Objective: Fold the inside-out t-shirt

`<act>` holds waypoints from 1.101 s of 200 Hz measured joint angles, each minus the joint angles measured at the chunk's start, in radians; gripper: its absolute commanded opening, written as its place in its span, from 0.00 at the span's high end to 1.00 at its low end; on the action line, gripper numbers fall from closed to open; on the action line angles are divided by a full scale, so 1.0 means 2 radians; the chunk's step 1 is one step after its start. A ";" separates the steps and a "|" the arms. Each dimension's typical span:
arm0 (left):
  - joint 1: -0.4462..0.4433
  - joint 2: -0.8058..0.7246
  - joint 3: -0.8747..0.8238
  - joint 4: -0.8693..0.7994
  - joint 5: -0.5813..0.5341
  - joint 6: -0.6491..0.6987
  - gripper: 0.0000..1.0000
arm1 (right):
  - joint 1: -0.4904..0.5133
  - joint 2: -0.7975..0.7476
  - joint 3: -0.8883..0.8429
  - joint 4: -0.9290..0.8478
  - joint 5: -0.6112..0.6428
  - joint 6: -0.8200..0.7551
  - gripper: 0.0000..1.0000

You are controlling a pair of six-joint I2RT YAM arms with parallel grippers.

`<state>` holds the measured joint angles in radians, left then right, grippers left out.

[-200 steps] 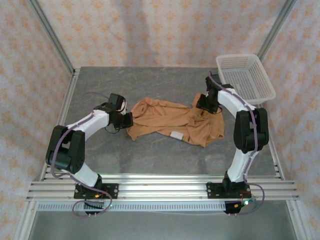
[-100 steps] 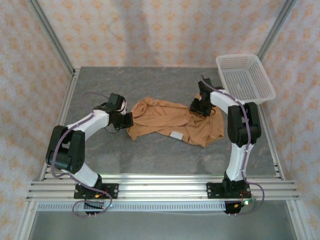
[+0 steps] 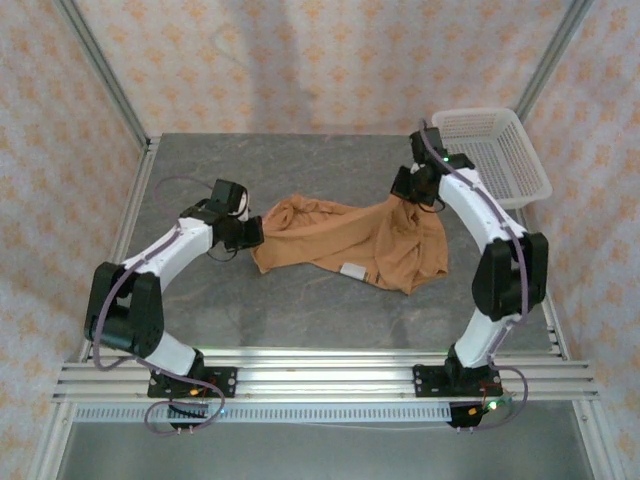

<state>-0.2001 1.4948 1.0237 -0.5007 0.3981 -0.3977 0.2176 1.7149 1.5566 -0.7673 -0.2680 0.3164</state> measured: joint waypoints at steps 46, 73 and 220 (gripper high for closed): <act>0.023 -0.078 0.097 -0.048 -0.021 -0.012 1.00 | 0.000 -0.088 0.092 -0.030 0.001 0.000 1.00; 0.039 -0.117 0.186 -0.076 -0.036 -0.017 1.00 | 0.000 -0.116 0.171 -0.050 -0.011 -0.002 1.00; 0.048 -0.251 0.348 -0.129 -0.068 -0.021 1.00 | 0.000 -0.243 0.288 -0.087 -0.066 0.000 1.00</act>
<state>-0.1040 0.9932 1.7203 -0.7589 0.2623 -0.4404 0.2180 1.2297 2.1326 -0.9409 -0.3992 0.3157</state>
